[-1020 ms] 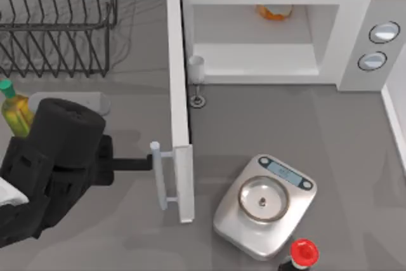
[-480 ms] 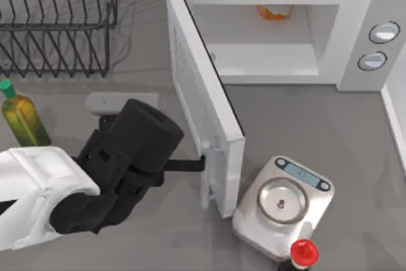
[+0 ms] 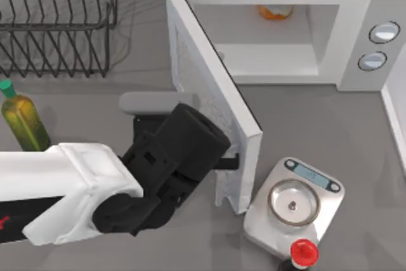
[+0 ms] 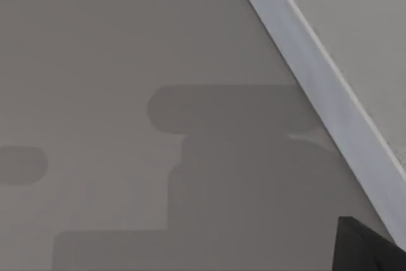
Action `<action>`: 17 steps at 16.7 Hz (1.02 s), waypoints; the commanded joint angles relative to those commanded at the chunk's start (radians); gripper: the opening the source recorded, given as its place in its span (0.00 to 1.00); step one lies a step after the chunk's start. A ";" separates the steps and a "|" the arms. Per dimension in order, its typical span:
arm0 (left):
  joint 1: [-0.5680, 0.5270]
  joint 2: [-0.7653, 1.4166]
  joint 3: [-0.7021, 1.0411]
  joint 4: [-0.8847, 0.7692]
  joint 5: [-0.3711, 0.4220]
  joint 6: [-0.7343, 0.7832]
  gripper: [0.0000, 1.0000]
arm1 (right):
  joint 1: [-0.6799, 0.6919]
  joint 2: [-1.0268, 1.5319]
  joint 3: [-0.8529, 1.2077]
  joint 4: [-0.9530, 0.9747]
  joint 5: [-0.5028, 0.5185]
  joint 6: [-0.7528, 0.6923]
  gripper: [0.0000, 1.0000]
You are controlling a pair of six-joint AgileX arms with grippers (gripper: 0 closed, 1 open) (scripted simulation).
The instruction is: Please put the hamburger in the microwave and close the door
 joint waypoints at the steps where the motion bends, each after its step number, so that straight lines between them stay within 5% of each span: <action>1: 0.004 -0.004 -0.003 0.001 0.003 0.001 0.00 | 0.000 0.000 0.000 0.000 0.000 0.000 1.00; 11: -0.151 0.286 0.344 -0.137 -0.082 -0.154 0.00 | 0.000 0.000 0.000 0.000 0.000 0.000 1.00; 17: -0.170 0.311 0.372 -0.158 -0.093 -0.177 0.00 | 0.000 0.000 0.000 0.000 0.000 0.000 1.00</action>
